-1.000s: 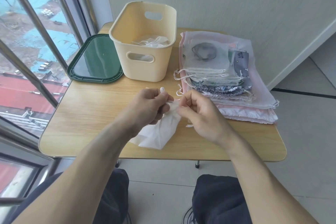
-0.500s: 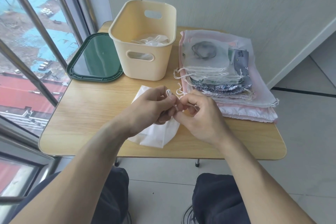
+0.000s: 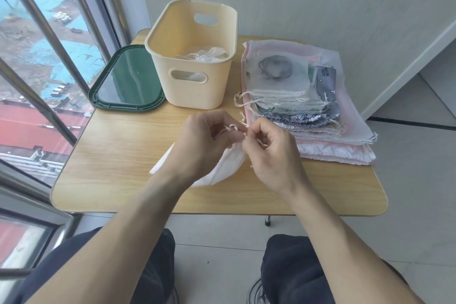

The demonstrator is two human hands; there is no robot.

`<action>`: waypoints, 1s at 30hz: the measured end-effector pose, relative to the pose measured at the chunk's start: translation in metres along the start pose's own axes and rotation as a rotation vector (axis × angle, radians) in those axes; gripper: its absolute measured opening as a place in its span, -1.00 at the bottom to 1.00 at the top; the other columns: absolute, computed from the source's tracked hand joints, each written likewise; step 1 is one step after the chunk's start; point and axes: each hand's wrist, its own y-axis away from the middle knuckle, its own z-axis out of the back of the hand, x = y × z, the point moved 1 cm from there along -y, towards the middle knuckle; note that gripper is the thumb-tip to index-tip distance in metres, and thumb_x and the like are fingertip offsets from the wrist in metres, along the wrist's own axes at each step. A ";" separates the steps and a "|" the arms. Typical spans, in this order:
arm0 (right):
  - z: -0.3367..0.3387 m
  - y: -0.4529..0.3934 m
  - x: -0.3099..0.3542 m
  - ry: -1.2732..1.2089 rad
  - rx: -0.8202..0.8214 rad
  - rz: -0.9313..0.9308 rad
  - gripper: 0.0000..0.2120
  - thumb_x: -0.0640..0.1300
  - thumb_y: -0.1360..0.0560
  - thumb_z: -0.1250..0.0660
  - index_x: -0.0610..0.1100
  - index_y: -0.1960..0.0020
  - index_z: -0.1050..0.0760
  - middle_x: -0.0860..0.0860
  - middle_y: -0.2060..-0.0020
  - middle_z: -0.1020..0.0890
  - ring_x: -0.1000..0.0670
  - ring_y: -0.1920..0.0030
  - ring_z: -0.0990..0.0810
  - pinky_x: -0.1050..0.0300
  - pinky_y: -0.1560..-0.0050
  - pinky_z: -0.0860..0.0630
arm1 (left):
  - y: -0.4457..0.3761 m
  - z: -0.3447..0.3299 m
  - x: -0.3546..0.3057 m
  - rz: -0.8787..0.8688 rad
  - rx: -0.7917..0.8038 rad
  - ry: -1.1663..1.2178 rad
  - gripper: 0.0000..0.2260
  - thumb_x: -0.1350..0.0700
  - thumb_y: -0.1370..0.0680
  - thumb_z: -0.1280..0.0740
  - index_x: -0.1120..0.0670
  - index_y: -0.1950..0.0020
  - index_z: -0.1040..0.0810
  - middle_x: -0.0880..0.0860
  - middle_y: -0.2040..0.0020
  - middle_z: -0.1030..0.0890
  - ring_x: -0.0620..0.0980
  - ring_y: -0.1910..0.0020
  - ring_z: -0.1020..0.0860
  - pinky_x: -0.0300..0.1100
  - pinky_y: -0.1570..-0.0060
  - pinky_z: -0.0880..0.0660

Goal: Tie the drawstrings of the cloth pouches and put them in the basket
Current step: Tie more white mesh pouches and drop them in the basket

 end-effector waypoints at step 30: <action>0.009 0.003 -0.006 0.263 -0.017 0.246 -0.87 -0.27 -0.42 -0.54 -0.10 0.06 -0.73 0.05 0.16 -0.65 0.08 0.15 -0.64 0.18 0.16 -0.60 | -0.001 0.002 0.019 0.471 0.010 0.375 -0.92 0.20 -0.57 -0.40 0.18 0.10 -0.62 0.14 0.38 -0.52 -0.02 0.41 -0.40 -0.27 0.41 -0.31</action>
